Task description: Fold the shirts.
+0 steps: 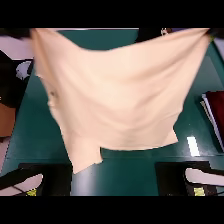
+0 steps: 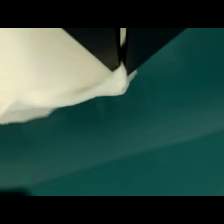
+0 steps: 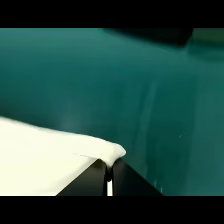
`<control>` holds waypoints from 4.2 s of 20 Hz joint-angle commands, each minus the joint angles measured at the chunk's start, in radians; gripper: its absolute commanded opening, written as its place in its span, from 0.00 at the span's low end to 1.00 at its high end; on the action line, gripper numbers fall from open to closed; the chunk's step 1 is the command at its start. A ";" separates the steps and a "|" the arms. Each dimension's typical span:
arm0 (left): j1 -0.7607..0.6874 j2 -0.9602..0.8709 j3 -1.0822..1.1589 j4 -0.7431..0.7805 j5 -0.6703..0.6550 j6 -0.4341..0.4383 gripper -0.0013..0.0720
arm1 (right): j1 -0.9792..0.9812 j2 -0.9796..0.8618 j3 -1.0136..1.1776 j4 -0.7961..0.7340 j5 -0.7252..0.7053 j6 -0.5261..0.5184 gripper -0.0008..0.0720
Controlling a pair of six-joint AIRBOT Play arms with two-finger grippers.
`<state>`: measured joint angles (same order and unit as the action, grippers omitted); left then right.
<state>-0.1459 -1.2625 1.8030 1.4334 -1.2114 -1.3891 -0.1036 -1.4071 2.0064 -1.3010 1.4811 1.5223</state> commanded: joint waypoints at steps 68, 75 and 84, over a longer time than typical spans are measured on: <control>-0.231 0.274 -0.529 -0.021 -0.072 -0.233 0.05 | -0.068 0.507 -0.896 -0.060 -0.190 -0.047 0.04; -0.231 0.274 0.332 0.154 -0.171 -0.200 0.05 | -0.071 0.664 -0.358 -0.064 -0.225 -0.046 0.04; -0.231 0.398 0.437 0.156 0.155 -0.180 0.05 | -0.071 0.570 0.080 -0.161 -0.152 0.007 0.04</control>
<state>-0.3782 -0.8879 2.2158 1.5780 -1.1610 -1.5826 -0.1741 -0.7902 1.9636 -1.4254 1.2785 1.5120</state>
